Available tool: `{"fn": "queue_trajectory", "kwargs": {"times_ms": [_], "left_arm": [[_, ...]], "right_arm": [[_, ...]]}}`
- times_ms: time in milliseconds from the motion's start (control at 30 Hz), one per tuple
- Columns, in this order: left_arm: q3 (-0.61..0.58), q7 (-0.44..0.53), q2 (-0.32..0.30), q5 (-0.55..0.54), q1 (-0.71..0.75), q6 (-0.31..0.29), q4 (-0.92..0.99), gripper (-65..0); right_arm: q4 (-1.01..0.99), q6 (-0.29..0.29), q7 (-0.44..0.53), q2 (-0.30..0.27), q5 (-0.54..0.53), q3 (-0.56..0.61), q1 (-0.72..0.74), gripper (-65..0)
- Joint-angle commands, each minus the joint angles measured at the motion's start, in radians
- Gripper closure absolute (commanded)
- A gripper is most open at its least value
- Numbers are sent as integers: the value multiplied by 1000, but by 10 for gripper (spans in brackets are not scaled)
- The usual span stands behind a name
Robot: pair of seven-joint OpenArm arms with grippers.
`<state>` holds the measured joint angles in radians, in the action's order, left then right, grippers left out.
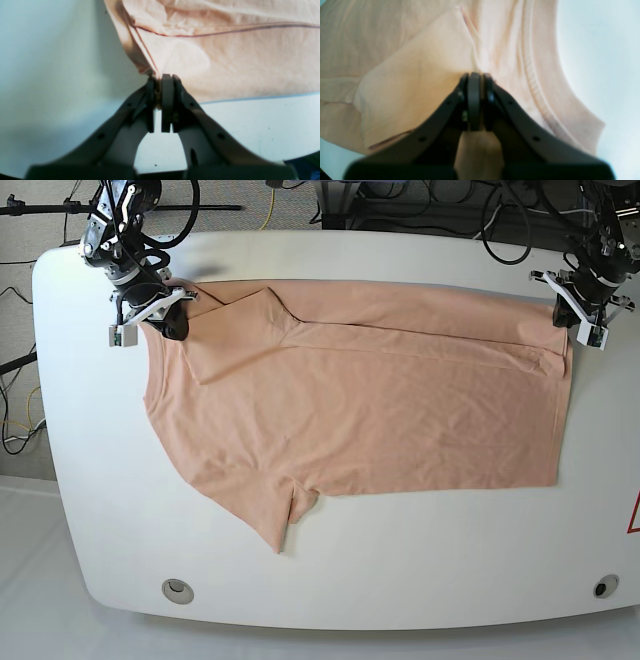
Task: Fold the T-shirt properly
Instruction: 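Hold the folded edge with both grippers while smoothing the shirt flat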
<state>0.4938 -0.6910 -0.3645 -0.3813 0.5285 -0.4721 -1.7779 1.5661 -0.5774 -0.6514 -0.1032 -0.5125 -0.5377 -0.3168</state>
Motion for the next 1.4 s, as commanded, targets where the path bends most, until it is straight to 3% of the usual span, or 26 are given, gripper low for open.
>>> {"fn": "queue_trajectory", "kwargs": {"times_ms": [0, 533, 1000, 1367], "left_arm": [[13, 13, -16, -4, 13, 2, -17, -8], [10, 13, -19, -5, 35, 42, -20, -11], [4, 14, -15, -5, 21, 200, -49, -6], [10, 8, 1, -11, 26, 147, -70, -4]], "right_arm": [[5, -4, -1, -12, 5, -7, 0, -5], [11, -3, 0, -15, 2, -10, -9, -6], [14, -4, 5, -9, 7, -5, -10, -8], [17, -2, 7, -1, 5, -4, -11, -7]]}}
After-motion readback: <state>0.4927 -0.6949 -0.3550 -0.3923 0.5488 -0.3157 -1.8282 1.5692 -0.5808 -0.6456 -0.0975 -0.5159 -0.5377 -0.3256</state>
